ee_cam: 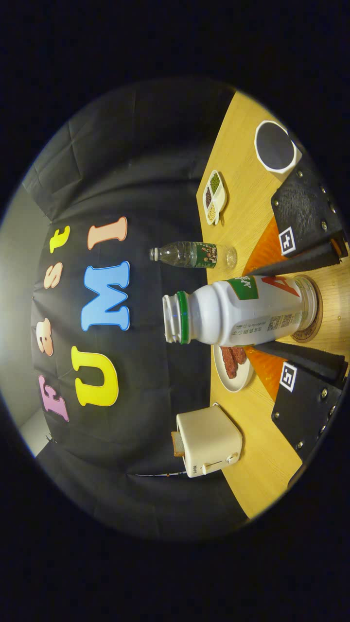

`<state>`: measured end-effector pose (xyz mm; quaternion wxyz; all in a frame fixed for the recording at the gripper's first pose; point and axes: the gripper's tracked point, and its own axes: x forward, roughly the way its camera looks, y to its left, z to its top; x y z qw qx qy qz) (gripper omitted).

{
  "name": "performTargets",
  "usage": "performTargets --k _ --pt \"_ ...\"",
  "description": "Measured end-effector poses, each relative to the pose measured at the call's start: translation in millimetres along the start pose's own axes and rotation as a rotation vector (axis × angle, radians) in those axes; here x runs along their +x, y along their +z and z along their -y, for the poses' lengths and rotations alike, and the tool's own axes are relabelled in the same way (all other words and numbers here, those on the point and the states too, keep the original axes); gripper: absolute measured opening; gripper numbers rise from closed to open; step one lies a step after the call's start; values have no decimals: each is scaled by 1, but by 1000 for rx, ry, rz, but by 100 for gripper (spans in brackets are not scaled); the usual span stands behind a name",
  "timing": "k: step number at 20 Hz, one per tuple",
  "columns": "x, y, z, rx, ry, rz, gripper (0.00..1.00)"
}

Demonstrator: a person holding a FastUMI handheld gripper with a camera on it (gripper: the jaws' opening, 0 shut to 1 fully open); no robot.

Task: Take the bottle from table, then pour the juice into the cup, finally place the bottle on the coaster

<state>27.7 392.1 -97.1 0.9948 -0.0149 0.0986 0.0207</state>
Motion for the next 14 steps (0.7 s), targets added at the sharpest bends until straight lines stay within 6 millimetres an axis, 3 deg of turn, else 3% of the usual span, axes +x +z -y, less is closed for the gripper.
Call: performTargets --k 6,10,11,12,14 --pt "2 2 1 19 6 13 65" --pt "-2 -6 7 7 -24 -14 72" --pt "-3 -7 5 8 -14 -19 74" --pt "-3 -8 5 11 -12 -18 88" --pt "-6 -7 9 12 -24 -16 93"
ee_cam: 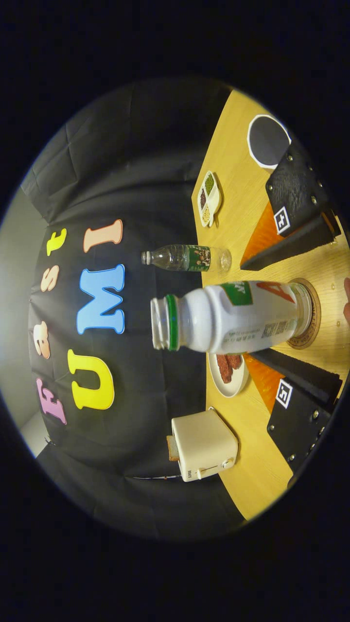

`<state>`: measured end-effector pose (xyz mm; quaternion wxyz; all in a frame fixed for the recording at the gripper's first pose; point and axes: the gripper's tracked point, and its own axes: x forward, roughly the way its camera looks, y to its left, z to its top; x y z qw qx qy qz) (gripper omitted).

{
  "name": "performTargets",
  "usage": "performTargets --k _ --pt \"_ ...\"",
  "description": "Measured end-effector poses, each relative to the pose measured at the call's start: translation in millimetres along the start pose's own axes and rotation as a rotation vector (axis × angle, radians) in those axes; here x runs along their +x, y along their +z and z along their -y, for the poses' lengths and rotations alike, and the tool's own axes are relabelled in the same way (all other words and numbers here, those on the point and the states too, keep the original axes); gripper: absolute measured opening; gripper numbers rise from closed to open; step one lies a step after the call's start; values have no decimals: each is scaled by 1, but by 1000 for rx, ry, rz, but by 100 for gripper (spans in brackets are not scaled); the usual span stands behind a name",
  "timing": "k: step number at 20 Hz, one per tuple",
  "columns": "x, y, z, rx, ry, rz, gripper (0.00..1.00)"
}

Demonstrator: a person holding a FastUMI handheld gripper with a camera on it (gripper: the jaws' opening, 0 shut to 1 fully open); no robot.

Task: Take the bottle from table, then pour the juice into the cup, finally place the bottle on the coaster

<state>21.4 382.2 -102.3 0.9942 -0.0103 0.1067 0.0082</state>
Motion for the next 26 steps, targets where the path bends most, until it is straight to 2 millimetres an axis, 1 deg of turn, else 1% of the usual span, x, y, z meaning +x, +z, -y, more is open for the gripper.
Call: performTargets --k 2,4,5,7,9,12,16,18,19,20,22,26 --pt "-3 6 -1 14 8 10 94" --pt "-7 19 0 32 14 44 94" --pt "-10 28 -1 48 24 67 94" --pt "-16 50 -2 78 38 110 94" --pt "-28 72 2 93 41 152 94" --pt "-44 109 -2 108 68 226 94" --pt "-76 162 -1 120 84 330 94" --pt "-92 184 1 131 91 391 94" --pt "-99 191 6 130 84 413 94" --pt "-103 193 11 125 72 423 94" --pt "-112 193 21 113 55 418 94" --pt "-123 194 42 90 59 389 94"
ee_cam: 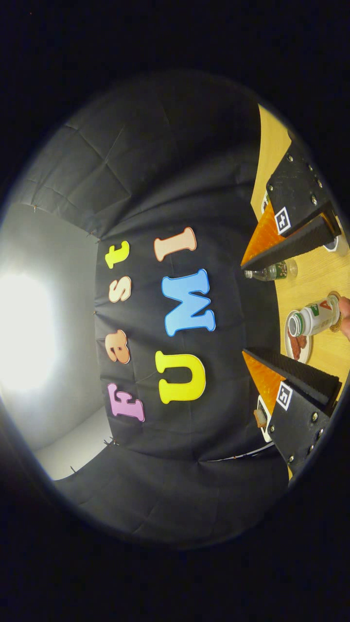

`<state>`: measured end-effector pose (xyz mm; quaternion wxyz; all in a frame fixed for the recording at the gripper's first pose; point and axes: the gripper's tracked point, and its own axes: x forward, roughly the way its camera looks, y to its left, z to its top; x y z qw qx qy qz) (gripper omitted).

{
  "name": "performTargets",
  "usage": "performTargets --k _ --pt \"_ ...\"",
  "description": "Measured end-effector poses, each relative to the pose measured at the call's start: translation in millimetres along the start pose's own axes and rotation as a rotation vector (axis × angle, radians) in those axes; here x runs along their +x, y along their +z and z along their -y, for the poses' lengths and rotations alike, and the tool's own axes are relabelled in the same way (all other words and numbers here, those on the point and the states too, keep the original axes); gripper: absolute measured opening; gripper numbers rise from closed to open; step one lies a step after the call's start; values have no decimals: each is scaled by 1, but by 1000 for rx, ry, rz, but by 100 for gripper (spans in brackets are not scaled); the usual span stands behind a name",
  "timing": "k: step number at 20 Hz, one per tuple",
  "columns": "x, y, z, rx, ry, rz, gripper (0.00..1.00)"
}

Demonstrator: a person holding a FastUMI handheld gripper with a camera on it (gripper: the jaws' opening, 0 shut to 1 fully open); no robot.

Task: Take the bottle from table, then pour the juice into the cup, finally place the bottle on the coaster

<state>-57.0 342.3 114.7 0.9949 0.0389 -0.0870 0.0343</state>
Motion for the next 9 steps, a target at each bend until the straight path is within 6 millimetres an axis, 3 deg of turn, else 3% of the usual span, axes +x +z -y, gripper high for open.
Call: performTargets --k 3,6,9 --pt "-7 7 46 -83 -26 -25 94" --pt "-5 5 109 -199 -59 -39 94" --pt "4 -16 169 -282 -35 -54 94"
